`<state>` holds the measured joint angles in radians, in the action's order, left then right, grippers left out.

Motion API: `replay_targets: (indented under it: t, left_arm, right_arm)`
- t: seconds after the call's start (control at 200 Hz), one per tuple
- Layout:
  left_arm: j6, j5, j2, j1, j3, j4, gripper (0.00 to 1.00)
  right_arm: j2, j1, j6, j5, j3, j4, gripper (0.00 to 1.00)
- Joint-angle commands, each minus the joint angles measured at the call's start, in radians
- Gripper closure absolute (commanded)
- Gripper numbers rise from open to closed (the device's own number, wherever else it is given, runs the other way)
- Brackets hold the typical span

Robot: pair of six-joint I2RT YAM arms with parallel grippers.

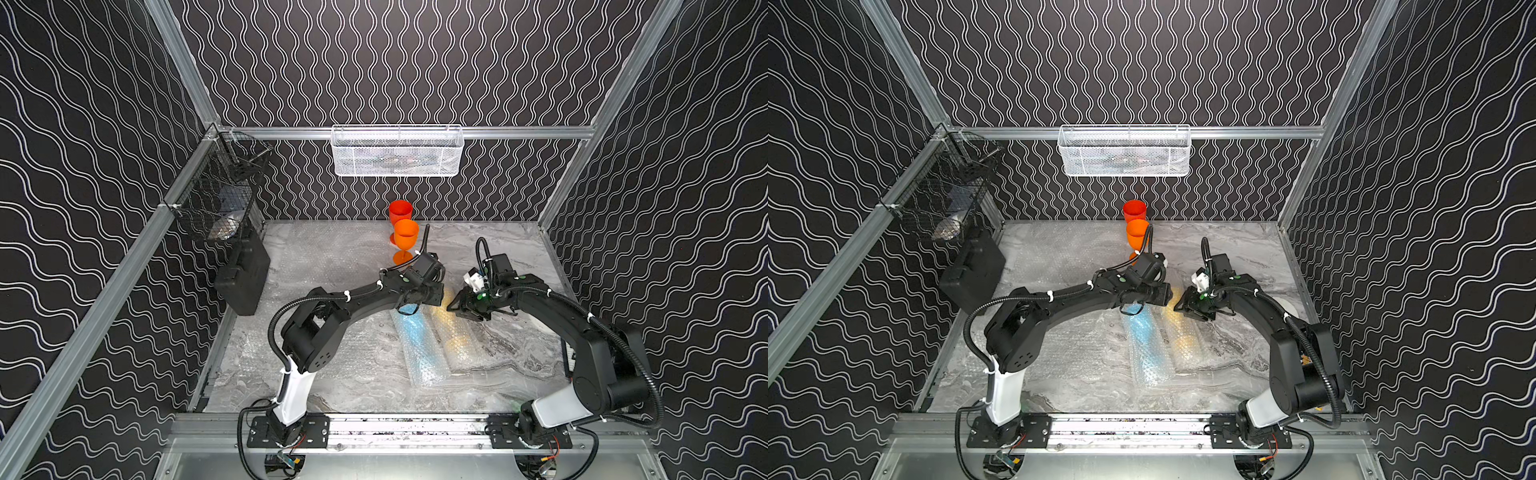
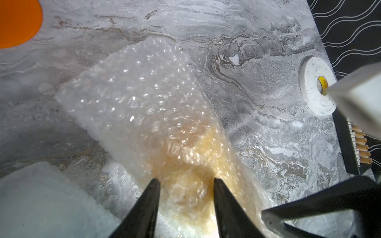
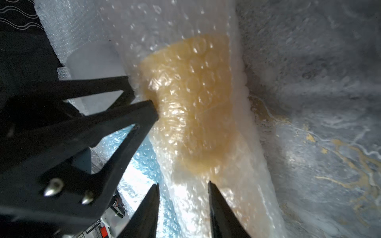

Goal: Unpack wine glasses from bubble wrap
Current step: Unwrap the wine glass from the bubble wrap.

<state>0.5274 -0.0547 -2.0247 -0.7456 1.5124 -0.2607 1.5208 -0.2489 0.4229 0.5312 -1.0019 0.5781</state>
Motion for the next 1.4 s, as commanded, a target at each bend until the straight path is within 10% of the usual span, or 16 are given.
replay_targets:
  t: [0.0, 1.396]
  left_arm:
    - [0.000, 0.025, 0.014, 0.003, -0.014, -0.023, 0.60]
    - [0.005, 0.004, 0.041, 0.026, -0.057, 0.005, 0.63]
  right_arm:
    - [-0.017, 0.010, -0.009, -0.037, -0.010, 0.012, 0.59]
    - [0.132, -0.009, -0.028, -0.248, -0.009, -0.008, 0.64]
